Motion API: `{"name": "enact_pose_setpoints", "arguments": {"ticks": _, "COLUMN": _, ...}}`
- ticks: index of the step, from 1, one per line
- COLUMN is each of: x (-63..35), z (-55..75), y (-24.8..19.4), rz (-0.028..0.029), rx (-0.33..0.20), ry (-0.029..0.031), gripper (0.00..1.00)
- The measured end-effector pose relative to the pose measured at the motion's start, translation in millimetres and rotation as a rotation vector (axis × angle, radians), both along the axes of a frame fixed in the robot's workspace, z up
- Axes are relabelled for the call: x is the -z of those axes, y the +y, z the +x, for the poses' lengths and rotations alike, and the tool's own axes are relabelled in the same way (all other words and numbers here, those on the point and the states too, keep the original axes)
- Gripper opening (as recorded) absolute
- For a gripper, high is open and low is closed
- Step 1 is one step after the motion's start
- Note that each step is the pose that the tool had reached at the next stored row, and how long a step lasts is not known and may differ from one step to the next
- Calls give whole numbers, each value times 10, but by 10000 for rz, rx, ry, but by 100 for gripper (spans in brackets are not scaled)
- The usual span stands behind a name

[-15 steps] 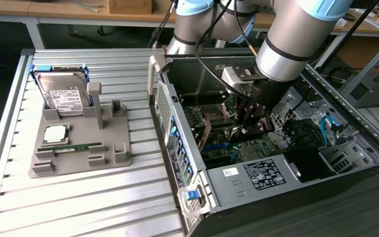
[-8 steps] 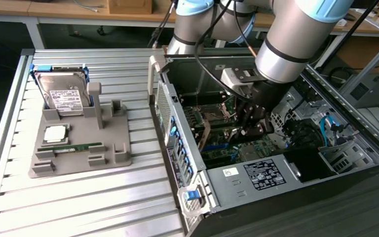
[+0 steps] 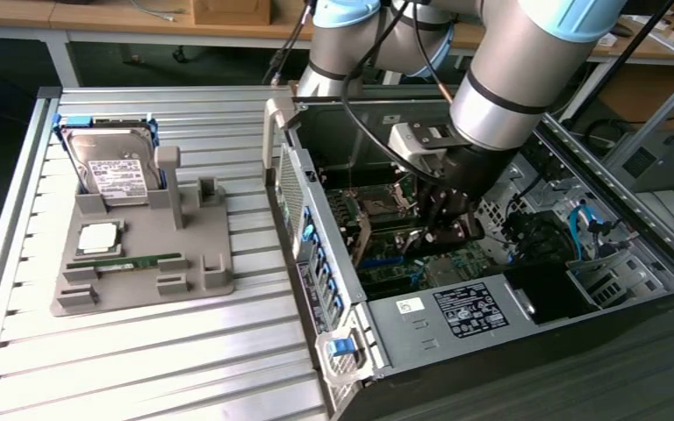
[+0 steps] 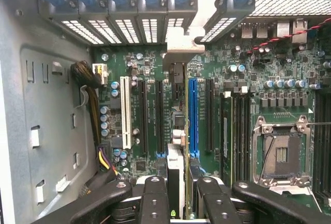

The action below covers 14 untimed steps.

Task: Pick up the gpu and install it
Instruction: 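Insert the gpu into the slot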

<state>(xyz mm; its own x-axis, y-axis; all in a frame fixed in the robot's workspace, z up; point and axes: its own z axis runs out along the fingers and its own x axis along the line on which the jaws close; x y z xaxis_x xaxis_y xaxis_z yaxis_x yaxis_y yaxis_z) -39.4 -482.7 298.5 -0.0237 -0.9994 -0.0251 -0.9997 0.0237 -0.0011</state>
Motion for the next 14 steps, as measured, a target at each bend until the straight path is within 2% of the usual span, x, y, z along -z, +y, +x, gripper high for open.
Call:
{"name": "enact_pose_setpoints", "arguments": {"ticks": 7, "x": 5, "z": -73, "y": 114, "rz": -3, "rx": 0, "ry": -1, "gripper": 27}}
{"name": "enact_pose_setpoints", "arguments": {"ticks": 14, "x": 20, "z": -174, "y": 147, "rz": -20, "rx": 0, "ry": -1, "gripper": 27}}
